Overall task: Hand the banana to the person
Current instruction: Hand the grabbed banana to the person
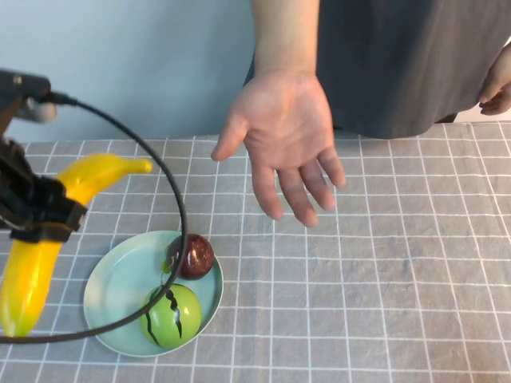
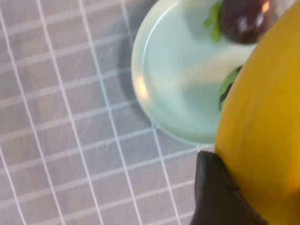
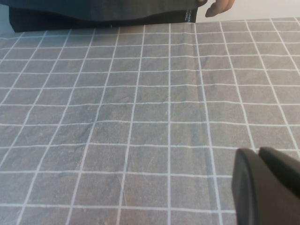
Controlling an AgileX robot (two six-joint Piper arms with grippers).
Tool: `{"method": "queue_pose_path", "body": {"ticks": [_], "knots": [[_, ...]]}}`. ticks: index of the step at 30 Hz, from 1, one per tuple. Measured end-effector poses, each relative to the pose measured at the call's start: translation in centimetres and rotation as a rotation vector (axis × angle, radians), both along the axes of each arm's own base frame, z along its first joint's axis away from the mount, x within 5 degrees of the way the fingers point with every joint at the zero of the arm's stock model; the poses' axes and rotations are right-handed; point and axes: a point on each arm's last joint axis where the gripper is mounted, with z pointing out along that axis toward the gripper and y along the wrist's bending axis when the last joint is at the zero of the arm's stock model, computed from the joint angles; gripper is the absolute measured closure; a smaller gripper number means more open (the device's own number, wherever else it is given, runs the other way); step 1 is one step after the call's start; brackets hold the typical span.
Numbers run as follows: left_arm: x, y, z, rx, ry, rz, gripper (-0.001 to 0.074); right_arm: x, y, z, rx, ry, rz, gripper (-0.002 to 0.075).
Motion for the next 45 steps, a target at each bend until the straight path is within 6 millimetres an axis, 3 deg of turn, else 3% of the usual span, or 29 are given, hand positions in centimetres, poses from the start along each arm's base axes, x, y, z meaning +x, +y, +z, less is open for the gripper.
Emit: {"method": "queue_pose_path", "body": {"ticks": [7, 12, 22, 27, 37, 45], "knots": [[1.2, -1.5, 3.7, -0.018, -0.122, -0.212, 0.046, 0.0, 0.0, 0.0, 0.0, 0.0, 0.0, 0.0733], [2.6, -4.3, 6.1, -0.018, -0.202, -0.353, 0.046, 0.0, 0.0, 0.0, 0.0, 0.0, 0.0, 0.0733], [4.5, -13.8, 4.9, -0.012, -0.181, -0.603, 0.046, 0.0, 0.0, 0.0, 0.0, 0.0, 0.0, 0.0732], [4.7, -16.9, 3.6, 0.078, -0.189, -0.683, 0.046, 0.0, 0.0, 0.0, 0.0, 0.0, 0.0, 0.0733], [6.5, -17.7, 2.3, 0.271, -0.226, -0.721, 0.046, 0.0, 0.0, 0.0, 0.0, 0.0, 0.0, 0.0732], [6.7, -17.7, 2.1, 0.303, -0.23, -0.721, 0.046, 0.0, 0.0, 0.0, 0.0, 0.0, 0.0, 0.0733]]}}
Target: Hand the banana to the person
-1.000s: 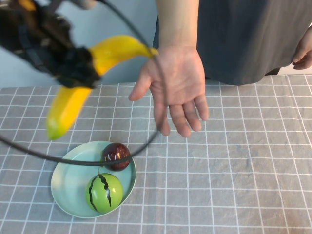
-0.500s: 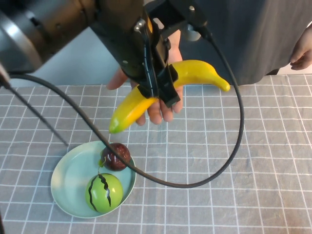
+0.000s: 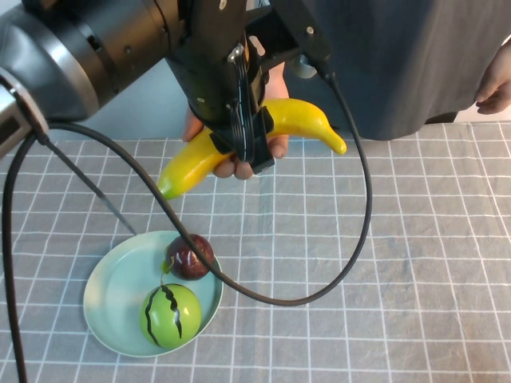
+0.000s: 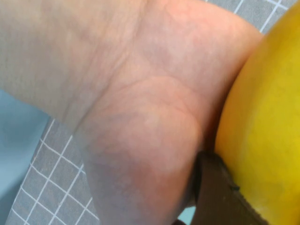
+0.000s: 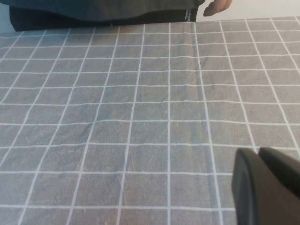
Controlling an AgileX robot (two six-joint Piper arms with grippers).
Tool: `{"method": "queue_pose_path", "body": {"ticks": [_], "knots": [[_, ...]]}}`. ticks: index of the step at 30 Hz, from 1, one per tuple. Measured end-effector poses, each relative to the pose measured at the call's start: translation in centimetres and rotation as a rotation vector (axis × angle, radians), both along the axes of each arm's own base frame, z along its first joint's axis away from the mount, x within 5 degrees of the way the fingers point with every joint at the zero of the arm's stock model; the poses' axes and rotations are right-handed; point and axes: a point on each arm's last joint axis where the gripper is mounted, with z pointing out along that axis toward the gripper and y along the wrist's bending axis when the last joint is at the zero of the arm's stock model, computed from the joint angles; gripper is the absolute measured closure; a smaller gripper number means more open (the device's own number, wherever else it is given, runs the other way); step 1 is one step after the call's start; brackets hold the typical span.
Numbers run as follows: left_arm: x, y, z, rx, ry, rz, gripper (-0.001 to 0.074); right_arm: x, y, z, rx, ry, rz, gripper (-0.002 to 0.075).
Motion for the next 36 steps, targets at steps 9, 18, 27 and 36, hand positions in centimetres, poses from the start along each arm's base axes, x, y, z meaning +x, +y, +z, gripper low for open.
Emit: {"method": "queue_pose_path", "body": {"ticks": [9, 18, 27, 36], "knots": [[0.0, 0.1, 0.0, 0.007, 0.0, 0.0, 0.0153, 0.0, 0.0, 0.0, 0.0, 0.0, 0.0, 0.0732], [-0.9, 1.0, 1.8, -0.043, -0.032, 0.033, 0.0067, 0.0, 0.0, 0.0, 0.0, 0.0, 0.0, 0.0733], [-5.7, 5.2, 8.7, -0.334, -0.122, 0.219, 0.0519, 0.0, 0.0, 0.0, 0.0, 0.0, 0.0, 0.0733], [-13.4, 11.6, 11.6, -0.528, -0.135, 0.258, 0.0733, 0.0, 0.0, 0.0, 0.0, 0.0, 0.0, 0.0733]]}}
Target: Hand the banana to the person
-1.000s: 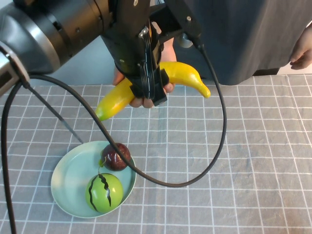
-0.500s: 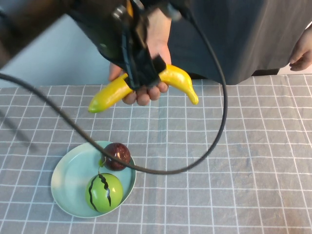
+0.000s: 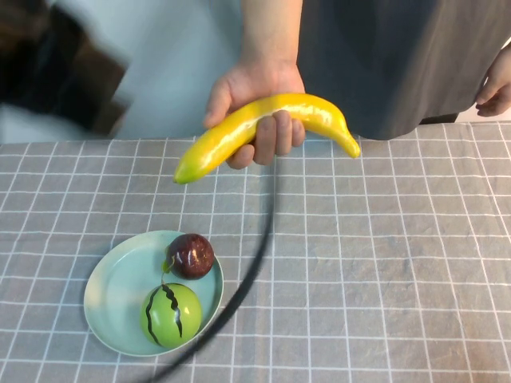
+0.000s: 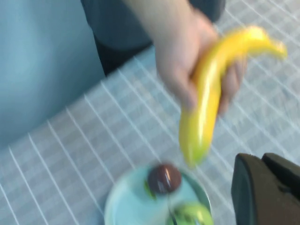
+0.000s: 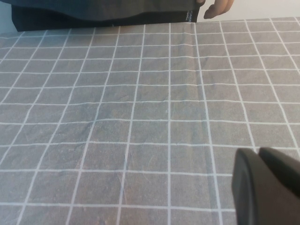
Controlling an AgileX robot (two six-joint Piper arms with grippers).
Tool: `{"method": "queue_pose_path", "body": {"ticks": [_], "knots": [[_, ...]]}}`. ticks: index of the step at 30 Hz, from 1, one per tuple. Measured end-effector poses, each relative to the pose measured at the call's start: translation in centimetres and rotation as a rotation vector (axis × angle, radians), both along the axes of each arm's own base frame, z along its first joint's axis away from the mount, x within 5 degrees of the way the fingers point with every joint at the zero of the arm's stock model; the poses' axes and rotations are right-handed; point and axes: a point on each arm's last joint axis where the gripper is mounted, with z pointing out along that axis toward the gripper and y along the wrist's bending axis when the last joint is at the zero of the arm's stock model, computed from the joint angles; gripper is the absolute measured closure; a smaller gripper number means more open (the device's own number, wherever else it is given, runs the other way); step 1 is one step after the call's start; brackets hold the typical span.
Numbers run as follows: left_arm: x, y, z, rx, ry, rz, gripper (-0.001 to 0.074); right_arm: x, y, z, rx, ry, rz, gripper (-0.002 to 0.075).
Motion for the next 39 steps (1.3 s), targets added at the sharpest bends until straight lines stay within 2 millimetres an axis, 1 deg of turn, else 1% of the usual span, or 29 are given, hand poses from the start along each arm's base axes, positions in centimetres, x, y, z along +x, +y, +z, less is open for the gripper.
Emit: {"method": "queue_pose_path", "body": {"ticks": [3, 8, 12, 15, 17, 21, 24, 27, 30, 32, 34, 35, 36, 39], "knots": [[-2.4, 2.1, -2.7, -0.006, 0.05, 0.024, 0.0736, 0.0, 0.0, 0.0, 0.0, 0.0, 0.0, 0.0733], [-5.5, 4.8, -7.0, -0.093, 0.024, 0.045, 0.0737, 0.0, 0.0, 0.0, 0.0, 0.0, 0.0, 0.0732], [-7.1, 6.3, -11.0, -0.102, 0.061, 0.067, 0.0737, 0.0, 0.0, 0.0, 0.0, 0.0, 0.0, 0.0732], [-7.7, 6.9, -13.3, -0.06, 0.096, 0.075, 0.0738, 0.0, 0.0, 0.0, 0.0, 0.0, 0.0, 0.0732], [-7.7, 7.1, -14.3, -0.04, 0.119, 0.095, 0.0738, 0.0, 0.0, 0.0, 0.0, 0.0, 0.0, 0.0732], [-7.7, 7.0, -14.9, -0.068, 0.158, 0.137, 0.0738, 0.0, 0.0, 0.0, 0.0, 0.0, 0.0, 0.0732], [-7.4, 6.7, -15.4, -0.085, 0.141, 0.13, 0.0738, 0.0, 0.0, 0.0, 0.0, 0.0, 0.0, 0.0732], [-7.1, 6.4, -16.2, -0.156, 0.037, 0.088, 0.0738, 0.0, 0.0, 0.0, 0.0, 0.0, 0.0, 0.0732], [-7.3, 6.4, -17.2, -0.279, -0.18, 0.01, 0.0738, 0.0, 0.0, 0.0, 0.0, 0.0, 0.0, 0.0732], [-7.6, 6.9, -18.6, -0.357, -0.312, 0.0, 0.0738, 0.0, 0.0, 0.0, 0.0, 0.0, 0.0, 0.0732], [-8.0, 7.8, -20.1, -0.435, -0.462, 0.04, 0.0738, 0.0, 0.0, 0.0, 0.0, 0.0, 0.0, 0.0732], [-8.2, 8.4, -20.5, -0.47, -0.538, 0.078, 0.0738, 0.0, 0.0, 0.0, 0.0, 0.0, 0.0, 0.0732], [-8.3, 8.9, -21.4, -0.491, -0.596, 0.123, 0.0738, 0.0, 0.0, 0.0, 0.0, 0.0, 0.0, 0.0732], [-8.9, 10.3, -24.0, -0.528, -0.713, 0.264, 0.0738, 0.0, 0.0, 0.0, 0.0, 0.0, 0.0, 0.0732]]}}
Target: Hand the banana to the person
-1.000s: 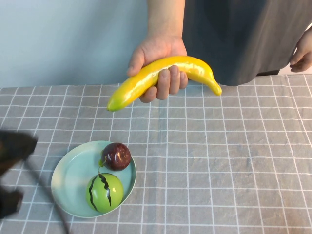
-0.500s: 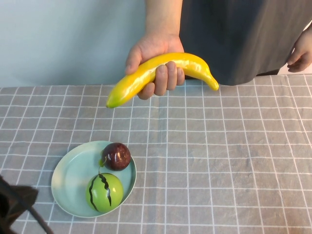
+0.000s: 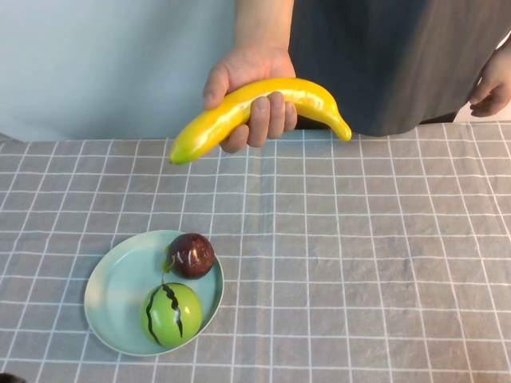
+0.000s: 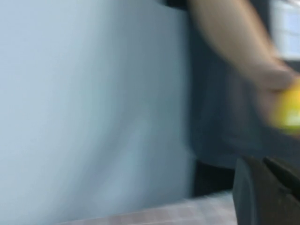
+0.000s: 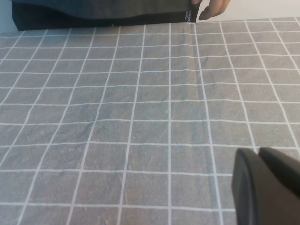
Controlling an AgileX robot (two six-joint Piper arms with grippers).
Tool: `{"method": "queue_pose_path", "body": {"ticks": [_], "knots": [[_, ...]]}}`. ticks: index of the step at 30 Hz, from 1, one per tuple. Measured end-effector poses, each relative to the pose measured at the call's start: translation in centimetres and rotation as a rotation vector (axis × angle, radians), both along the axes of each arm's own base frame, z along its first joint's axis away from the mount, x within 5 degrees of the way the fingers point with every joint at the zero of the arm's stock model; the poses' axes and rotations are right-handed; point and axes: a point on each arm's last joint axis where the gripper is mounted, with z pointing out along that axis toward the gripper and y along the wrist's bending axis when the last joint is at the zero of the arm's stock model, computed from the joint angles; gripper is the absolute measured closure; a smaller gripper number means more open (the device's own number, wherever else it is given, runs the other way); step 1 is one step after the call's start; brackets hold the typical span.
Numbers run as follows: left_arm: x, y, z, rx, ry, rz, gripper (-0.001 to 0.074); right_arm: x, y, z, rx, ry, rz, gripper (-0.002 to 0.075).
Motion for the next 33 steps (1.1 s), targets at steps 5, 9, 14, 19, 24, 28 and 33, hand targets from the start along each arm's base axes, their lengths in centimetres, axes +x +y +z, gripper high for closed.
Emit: {"method": "queue_pose_path", "body": {"ticks": [5, 9, 14, 19, 24, 28, 33], "knots": [[-0.7, 1.4, -2.9, -0.099, -0.02, 0.169, 0.0738, 0.0, 0.0, 0.0, 0.0, 0.0, 0.0, 0.0732], [-1.1, 1.8, -3.8, -0.11, 0.046, 0.216, 0.0738, 0.0, 0.0, 0.0, 0.0, 0.0, 0.0, 0.0732], [-1.2, 1.8, -6.0, -0.074, 0.277, 0.237, 0.0738, 0.0, 0.0, 0.0, 0.0, 0.0, 0.0, 0.0732], [-1.6, 1.9, -7.8, -0.038, 0.467, 0.253, 0.0738, 0.0, 0.0, 0.0, 0.0, 0.0, 0.0, 0.0732], [-1.6, 1.9, -7.8, -0.034, 0.471, 0.254, 0.0738, 0.0, 0.0, 0.0, 0.0, 0.0, 0.0, 0.0732], [-1.6, 1.9, -7.8, -0.032, 0.473, 0.254, 0.0738, 0.0, 0.0, 0.0, 0.0, 0.0, 0.0, 0.0732], [-1.6, 1.9, -7.8, -0.032, 0.473, 0.254, 0.0738, 0.0, 0.0, 0.0, 0.0, 0.0, 0.0, 0.0732]]}}
